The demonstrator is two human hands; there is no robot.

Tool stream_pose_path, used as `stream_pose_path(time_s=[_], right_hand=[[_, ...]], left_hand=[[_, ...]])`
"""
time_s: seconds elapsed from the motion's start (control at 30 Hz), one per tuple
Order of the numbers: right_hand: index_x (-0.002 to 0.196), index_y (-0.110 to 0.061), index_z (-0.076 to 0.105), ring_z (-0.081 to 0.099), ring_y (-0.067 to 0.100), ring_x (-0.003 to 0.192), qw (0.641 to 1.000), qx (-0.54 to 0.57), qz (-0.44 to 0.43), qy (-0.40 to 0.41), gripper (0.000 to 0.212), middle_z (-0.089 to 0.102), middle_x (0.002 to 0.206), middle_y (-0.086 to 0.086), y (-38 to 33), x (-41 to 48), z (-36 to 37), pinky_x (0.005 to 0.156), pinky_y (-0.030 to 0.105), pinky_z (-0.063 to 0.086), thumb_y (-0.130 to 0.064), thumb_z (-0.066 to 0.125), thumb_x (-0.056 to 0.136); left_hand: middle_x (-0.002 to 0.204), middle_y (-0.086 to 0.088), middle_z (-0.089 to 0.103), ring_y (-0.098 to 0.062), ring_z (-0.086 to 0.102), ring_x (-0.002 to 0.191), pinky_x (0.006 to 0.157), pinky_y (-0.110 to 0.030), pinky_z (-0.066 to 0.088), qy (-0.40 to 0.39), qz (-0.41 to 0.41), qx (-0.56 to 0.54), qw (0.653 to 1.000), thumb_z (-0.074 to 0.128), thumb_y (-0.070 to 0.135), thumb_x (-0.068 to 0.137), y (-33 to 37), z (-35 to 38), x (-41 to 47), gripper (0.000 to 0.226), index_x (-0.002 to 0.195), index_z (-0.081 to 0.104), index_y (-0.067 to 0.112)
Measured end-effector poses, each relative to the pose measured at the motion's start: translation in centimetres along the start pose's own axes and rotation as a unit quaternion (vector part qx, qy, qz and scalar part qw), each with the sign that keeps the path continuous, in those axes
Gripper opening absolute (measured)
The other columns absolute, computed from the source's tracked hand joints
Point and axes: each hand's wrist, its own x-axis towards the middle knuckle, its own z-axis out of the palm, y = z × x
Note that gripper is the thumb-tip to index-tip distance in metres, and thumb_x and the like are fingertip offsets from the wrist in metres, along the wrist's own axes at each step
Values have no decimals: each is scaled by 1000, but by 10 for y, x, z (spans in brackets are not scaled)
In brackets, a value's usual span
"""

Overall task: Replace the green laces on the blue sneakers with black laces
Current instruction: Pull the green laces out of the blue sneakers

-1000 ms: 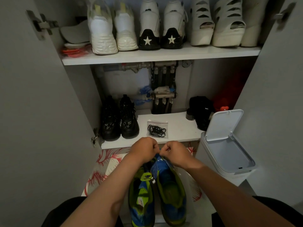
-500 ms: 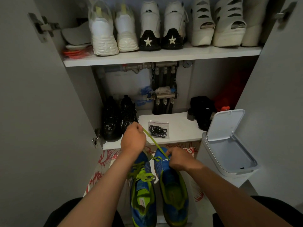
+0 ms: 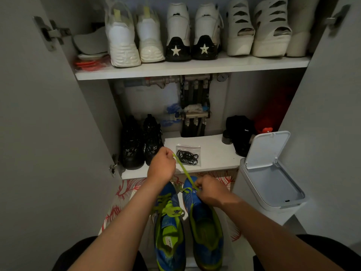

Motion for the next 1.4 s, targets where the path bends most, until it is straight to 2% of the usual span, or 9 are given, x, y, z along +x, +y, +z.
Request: stream_pose_path(time_s=[0.1, 0.23, 0.4, 0.5, 0.7, 0.8, 0.93, 1.23, 1.4], right_hand=[[79, -17, 67, 66, 21, 81, 1000, 18, 14, 12, 18, 70, 84, 2, 0, 3, 0, 73, 31, 51, -25, 62, 94], [78, -17, 68, 66, 21, 81, 999, 18, 26, 22, 17, 72, 86, 2, 0, 3, -4, 70, 29, 48, -18, 59, 92], [78, -20, 68, 60, 12, 72, 997, 35, -15, 62, 23, 68, 78, -6, -4, 0, -7, 56, 19, 35, -32, 58, 95], [75, -31, 64, 55, 9, 68, 994, 38, -36, 94, 20, 60, 71, -10, -7, -1, -8, 53, 17, 29, -36, 58, 94], [81, -25, 70, 60, 12, 69, 994, 52, -21, 94, 18, 68, 74, -6, -9, -3, -10, 58, 25, 39, -36, 62, 93], [70, -19, 63, 60, 19, 71, 997, 32, -25, 64, 16, 65, 71, -2, -9, -4, -12, 66, 32, 49, -18, 65, 85], [61, -22, 49, 60, 21, 75, 999, -31, -13, 7, 28, 64, 78, 2, -4, -6, -11, 63, 26, 40, -13, 68, 80], [58, -24, 48, 57, 20, 77, 1000, -27, 9, -11, 33, 56, 71, -4, -3, -4, -10, 67, 25, 44, -1, 56, 78], [61, -23, 56, 57, 21, 81, 999, -28, 19, -17, 28, 57, 71, -6, -1, -3, -11, 71, 25, 44, -3, 57, 82]], left_hand=[[93, -7, 66, -31, 63, 86, 83, -50, 55, 24, -26, -29, 999, 37, 25, 99, -1, -2, 2, 21, 89, 55, 21], [123, -10, 58, -31, 58, 107, 83, -34, 45, -52, -35, 223, 973, 46, 20, 93, -15, -4, -2, 29, 121, 54, 19], [147, 6, 44, -21, 51, 126, 99, -34, 45, -128, 177, 243, 945, 52, 13, 91, -15, 7, -13, 59, 144, 43, 36], [143, 8, 54, -17, 51, 127, 102, -32, 44, -186, 207, 243, 929, 52, 21, 93, -11, 21, -16, 48, 137, 53, 40], [101, -2, 71, -22, 63, 94, 77, -31, 50, -168, 168, 306, 922, 58, 28, 93, -10, 20, -14, 14, 94, 71, 24], [93, -1, 69, -22, 63, 87, 77, -34, 54, -161, 133, 254, 944, 52, 17, 91, -8, 19, -15, 17, 79, 63, 22], [88, -2, 68, -23, 62, 85, 77, -38, 54, -112, 104, 172, 973, 49, 20, 95, -6, 17, -13, 17, 84, 62, 20], [57, 5, 49, -13, 45, 54, 52, -29, 30, 27, 36, 0, 999, 42, 24, 92, 4, 11, -14, 32, 60, 44, 22], [57, 3, 48, -14, 44, 55, 50, -29, 25, 81, 55, 65, 993, 40, 28, 91, 8, 10, -18, 32, 60, 43, 20]])
